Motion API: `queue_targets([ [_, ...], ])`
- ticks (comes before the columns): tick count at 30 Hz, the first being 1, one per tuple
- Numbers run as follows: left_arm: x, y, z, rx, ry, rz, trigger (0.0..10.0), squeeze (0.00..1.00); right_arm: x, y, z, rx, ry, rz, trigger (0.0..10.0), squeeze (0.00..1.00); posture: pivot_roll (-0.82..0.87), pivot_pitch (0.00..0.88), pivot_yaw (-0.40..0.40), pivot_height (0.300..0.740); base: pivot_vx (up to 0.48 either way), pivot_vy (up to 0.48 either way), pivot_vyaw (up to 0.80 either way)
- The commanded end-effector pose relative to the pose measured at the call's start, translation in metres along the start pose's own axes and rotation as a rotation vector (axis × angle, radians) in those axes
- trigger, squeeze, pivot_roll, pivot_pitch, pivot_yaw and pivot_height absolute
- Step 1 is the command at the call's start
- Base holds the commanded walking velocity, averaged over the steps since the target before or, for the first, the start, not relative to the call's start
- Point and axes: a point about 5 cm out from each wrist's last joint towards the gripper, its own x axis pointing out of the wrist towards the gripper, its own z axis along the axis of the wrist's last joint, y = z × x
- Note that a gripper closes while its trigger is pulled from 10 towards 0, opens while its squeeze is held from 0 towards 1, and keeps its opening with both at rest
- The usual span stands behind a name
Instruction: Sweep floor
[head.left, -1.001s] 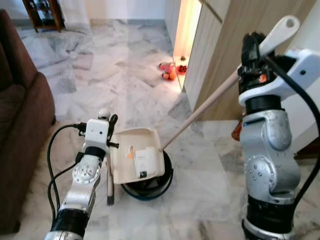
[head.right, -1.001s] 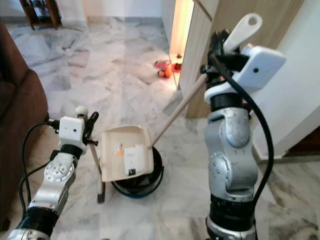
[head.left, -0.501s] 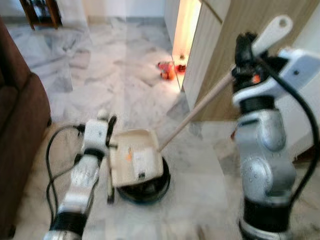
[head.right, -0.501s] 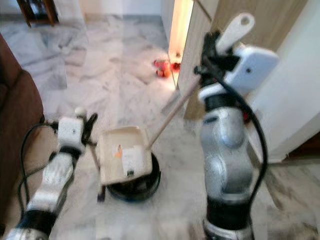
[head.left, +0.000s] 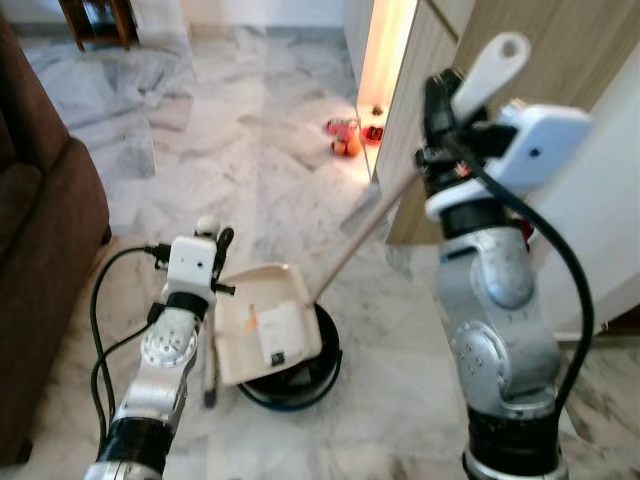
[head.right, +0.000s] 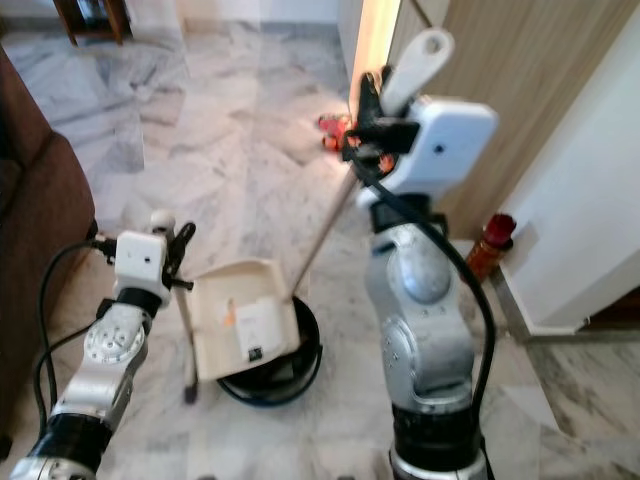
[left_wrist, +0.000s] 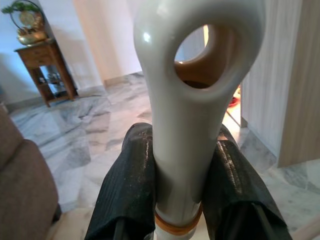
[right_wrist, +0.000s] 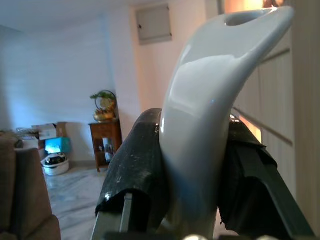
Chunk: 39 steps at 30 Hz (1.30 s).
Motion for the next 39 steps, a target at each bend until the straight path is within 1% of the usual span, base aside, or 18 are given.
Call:
queue_targets([
  [1, 0.003, -0.002, 0.009, -0.003, -0.048, -0.005, 10.0, 0.00, -0.002, 0.007, 0.021, -0.007, -0.120, 0.032, 10.0, 0.00, -0.04, 0.122, -0.040, 0.740, 0.000, 0.000, 0.00],
  [4, 0.003, -0.002, 0.009, -0.003, -0.048, -0.005, 10.0, 0.00, -0.002, 0.008, 0.022, -0.020, -0.130, 0.037, 10.0, 0.00, -0.04, 0.118, -0.042, 0.740, 0.000, 0.000, 0.00],
  [6, 0.002, -0.003, 0.009, -0.002, -0.049, -0.007, 10.0, 0.00, -0.001, 0.012, 0.026, -0.068, -0.172, 0.048, 10.0, 0.00, -0.04, 0.118, -0.042, 0.740, 0.000, 0.000, 0.00],
  [7, 0.002, -0.003, 0.009, -0.002, -0.050, -0.007, 10.0, 0.00, -0.001, 0.013, 0.027, -0.077, -0.182, 0.052, 10.0, 0.00, -0.04, 0.118, -0.042, 0.740, 0.000, 0.000, 0.00],
  [15, 0.002, -0.004, 0.009, -0.004, -0.049, -0.012, 10.0, 0.00, -0.004, 0.022, 0.029, -0.122, -0.210, 0.070, 10.0, 0.00, -0.04, 0.115, -0.044, 0.740, 0.000, 0.000, 0.00],
  [17, 0.002, -0.004, 0.009, -0.004, -0.048, -0.013, 10.0, 0.00, -0.006, 0.029, 0.031, -0.149, -0.235, 0.088, 10.0, 0.00, -0.04, 0.116, -0.043, 0.740, 0.000, 0.000, 0.00],
  [21, 0.002, -0.004, 0.009, -0.004, -0.047, -0.014, 10.0, 0.00, -0.008, 0.034, 0.032, -0.153, -0.252, 0.111, 10.0, 0.00, -0.04, 0.116, -0.043, 0.740, 0.000, 0.000, 0.00],
  [24, 0.002, -0.004, 0.009, -0.005, -0.047, -0.015, 10.0, 0.00, -0.012, 0.043, 0.031, -0.183, -0.269, 0.167, 10.0, 0.00, -0.04, 0.116, -0.044, 0.740, 0.000, 0.000, 0.00],
  [25, 0.002, -0.004, 0.009, -0.005, -0.047, -0.015, 10.0, 0.00, -0.012, 0.043, 0.031, -0.183, -0.269, 0.167, 10.0, 0.00, -0.04, 0.116, -0.044, 0.740, 0.000, 0.000, 0.00],
  [26, 0.002, -0.004, 0.009, -0.005, -0.046, -0.014, 10.0, 0.00, -0.018, 0.054, 0.031, -0.195, -0.283, 0.224, 10.0, 0.00, -0.04, 0.116, -0.044, 0.740, 0.000, 0.000, 0.00],
  [27, 0.002, -0.004, 0.008, -0.006, -0.045, -0.014, 10.0, 0.00, -0.019, 0.057, 0.031, -0.194, -0.288, 0.239, 10.0, 0.00, -0.04, 0.116, -0.044, 0.740, 0.000, 0.000, 0.00],
  [28, 0.002, -0.004, 0.008, -0.006, -0.045, -0.014, 10.0, 0.00, -0.019, 0.057, 0.031, -0.194, -0.288, 0.239, 10.0, 0.00, -0.04, 0.116, -0.044, 0.740, 0.000, 0.000, 0.00],
  [30, 0.002, -0.004, 0.008, -0.005, -0.045, -0.014, 10.0, 0.00, -0.022, 0.062, 0.032, -0.174, -0.293, 0.251, 10.0, 0.00, -0.04, 0.116, -0.044, 0.740, 0.000, 0.000, 0.00],
  [31, 0.002, -0.004, 0.008, -0.005, -0.045, -0.014, 10.0, 0.00, -0.022, 0.062, 0.032, -0.174, -0.293, 0.251, 10.0, 0.00, -0.04, 0.116, -0.044, 0.740, 0.000, 0.000, 0.00],
  [32, 0.002, -0.004, 0.008, -0.005, -0.044, -0.015, 10.0, 0.00, -0.024, 0.069, 0.033, -0.151, -0.300, 0.261, 10.0, 0.00, -0.04, 0.123, -0.043, 0.740, 0.000, 0.000, 0.00],
  [34, 0.002, -0.004, 0.006, -0.005, -0.040, -0.016, 10.0, 0.00, -0.026, 0.074, 0.034, -0.144, -0.305, 0.278, 10.0, 0.00, -0.04, 0.123, -0.043, 0.740, 0.000, 0.000, 0.00],
  [39, 0.002, -0.006, 0.006, -0.005, -0.037, -0.026, 10.0, 0.00, -0.029, 0.081, 0.033, -0.174, -0.321, 0.308, 10.0, 0.00, -0.04, 0.123, -0.041, 0.740, 0.000, 0.000, 0.00],
])
